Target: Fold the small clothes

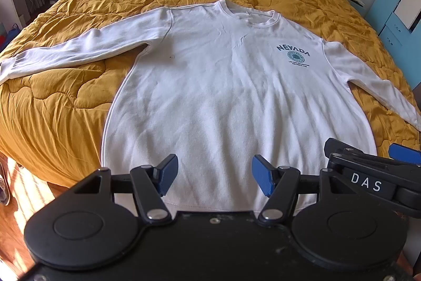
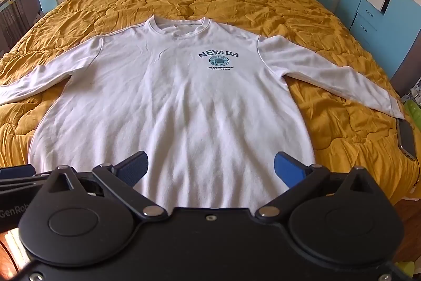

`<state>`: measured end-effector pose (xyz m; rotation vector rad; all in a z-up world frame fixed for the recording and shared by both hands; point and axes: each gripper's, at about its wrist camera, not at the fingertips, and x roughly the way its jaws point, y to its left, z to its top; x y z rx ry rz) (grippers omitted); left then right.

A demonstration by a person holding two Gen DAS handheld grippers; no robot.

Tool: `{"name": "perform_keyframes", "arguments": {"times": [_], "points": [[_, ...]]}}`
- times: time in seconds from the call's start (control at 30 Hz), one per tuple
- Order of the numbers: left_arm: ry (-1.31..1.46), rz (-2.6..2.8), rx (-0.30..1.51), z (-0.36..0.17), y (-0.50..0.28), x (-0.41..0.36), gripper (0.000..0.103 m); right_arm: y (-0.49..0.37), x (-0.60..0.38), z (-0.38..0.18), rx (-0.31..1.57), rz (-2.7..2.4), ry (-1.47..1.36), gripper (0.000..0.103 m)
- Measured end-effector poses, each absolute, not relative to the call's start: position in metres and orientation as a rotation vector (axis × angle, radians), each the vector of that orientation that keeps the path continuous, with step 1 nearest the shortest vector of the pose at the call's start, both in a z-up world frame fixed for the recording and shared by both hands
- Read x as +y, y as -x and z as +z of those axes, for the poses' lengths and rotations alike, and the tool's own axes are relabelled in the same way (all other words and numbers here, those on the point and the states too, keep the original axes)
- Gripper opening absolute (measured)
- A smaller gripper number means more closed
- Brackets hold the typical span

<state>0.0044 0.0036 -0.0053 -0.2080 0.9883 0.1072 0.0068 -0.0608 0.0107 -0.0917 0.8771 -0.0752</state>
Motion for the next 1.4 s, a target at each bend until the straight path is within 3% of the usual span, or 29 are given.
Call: {"name": "perform_keyframes", "arguments": {"times": [1.4], "points": [[0.210,0.107,0.994,-0.0075,-0.0066,0.0046,0.066,-0.0075,-0.0594,0.0084,0.877,-0.079,0.101,0.103]]}}
